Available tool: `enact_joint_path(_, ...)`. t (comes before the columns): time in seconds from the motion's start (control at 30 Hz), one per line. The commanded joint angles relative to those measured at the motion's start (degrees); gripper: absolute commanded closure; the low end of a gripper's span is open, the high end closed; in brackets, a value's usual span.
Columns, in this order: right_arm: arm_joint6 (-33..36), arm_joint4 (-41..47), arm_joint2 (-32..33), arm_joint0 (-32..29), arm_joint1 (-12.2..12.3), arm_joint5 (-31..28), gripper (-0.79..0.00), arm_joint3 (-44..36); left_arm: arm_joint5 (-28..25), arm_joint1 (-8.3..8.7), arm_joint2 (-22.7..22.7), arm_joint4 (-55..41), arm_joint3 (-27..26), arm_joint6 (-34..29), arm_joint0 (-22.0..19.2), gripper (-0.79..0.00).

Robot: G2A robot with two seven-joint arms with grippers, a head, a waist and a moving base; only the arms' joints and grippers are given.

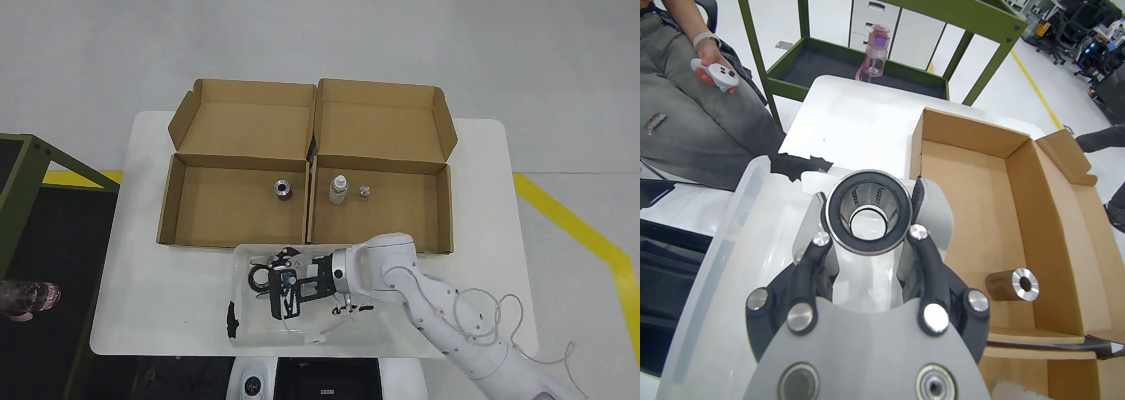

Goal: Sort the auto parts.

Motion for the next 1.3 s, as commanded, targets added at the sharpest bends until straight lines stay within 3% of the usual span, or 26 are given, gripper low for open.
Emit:
enact_joint_path(0.0, -0.21, -0.11, 0.63, 0.32, 0.12, -0.07, 0.0, -0.46, 0.0, 0.0, 0.0, 0.0, 0.0, 0.0, 0.0, -0.785)
enact_joint_path(0.97, -6.53, 3.19, 9.33, 2.39, 1.45, 2.72, 0.0, -4.42, 0.0, 0.0, 0.0, 0.0, 0.0, 0.0, 0.0, -0.785)
enact_joint_path(1.27, -6.68, 3.17, 9.27, 4.12, 1.32, 4.36, 0.0, -2.17, 0.0, 0.0, 0.0, 0.0, 0.0, 0.0, 0.0, -0.785)
